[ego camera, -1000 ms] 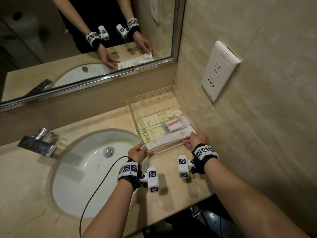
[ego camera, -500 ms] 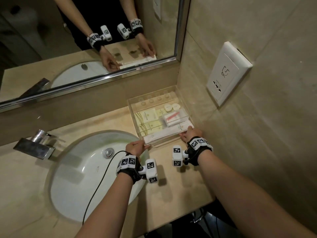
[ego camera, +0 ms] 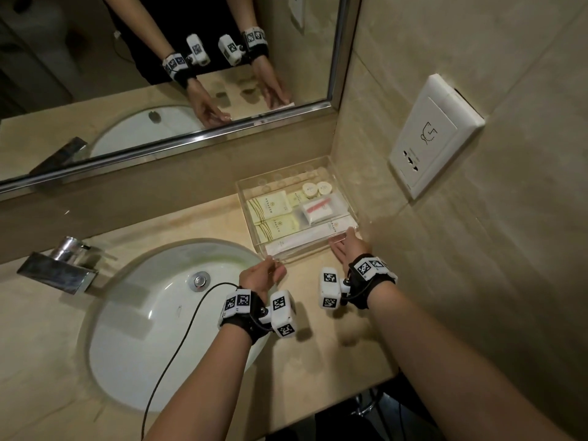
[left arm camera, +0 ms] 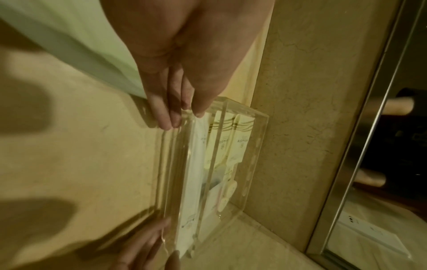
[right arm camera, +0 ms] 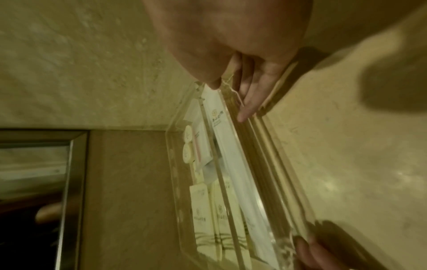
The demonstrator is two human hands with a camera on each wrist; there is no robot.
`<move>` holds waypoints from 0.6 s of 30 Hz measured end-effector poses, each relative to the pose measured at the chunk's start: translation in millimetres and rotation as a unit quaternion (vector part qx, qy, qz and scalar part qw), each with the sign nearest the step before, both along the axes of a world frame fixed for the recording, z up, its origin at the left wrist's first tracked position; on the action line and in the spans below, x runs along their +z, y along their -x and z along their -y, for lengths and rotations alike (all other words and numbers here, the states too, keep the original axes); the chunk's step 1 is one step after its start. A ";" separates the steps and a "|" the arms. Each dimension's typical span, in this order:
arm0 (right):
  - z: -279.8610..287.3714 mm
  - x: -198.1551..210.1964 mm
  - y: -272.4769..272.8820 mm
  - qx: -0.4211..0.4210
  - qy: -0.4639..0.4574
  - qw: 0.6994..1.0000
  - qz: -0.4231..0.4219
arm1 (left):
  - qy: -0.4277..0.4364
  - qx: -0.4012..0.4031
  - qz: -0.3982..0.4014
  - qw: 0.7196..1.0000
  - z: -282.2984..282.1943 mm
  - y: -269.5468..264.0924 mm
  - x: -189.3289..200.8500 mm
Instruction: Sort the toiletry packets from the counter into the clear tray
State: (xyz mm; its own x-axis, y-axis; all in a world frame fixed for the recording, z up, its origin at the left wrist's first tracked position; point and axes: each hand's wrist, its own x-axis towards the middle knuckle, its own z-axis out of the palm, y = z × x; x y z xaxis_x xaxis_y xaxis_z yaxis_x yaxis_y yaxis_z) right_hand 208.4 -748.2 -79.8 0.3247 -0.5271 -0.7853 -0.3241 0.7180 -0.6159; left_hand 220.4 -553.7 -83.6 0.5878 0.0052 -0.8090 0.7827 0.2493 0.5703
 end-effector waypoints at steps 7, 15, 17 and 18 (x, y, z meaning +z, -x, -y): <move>2.5 -9.3 7.3 0.032 0.026 0.999 -0.025 | 0.071 0.035 -0.020 0.997 0.9 6.1 11.3; 13.0 -4.4 -4.6 0.129 0.034 0.991 0.024 | 0.024 0.047 0.032 0.998 4.1 1.1 30.1; 14.9 -0.9 -9.0 0.138 0.030 0.989 0.039 | 0.045 0.072 0.026 0.996 5.2 -2.5 33.0; 14.6 3.2 -10.6 0.144 0.027 0.988 0.043 | 0.054 0.084 0.021 0.995 5.2 -3.2 34.6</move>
State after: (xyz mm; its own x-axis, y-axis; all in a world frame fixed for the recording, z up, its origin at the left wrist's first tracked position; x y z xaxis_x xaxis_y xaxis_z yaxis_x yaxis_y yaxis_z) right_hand 219.0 -762.8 -76.6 0.5321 -0.4436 -0.7212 -0.4549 0.5686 -0.6854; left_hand 223.6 -558.9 -49.0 0.6191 0.0213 -0.7850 0.7010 0.4355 0.5647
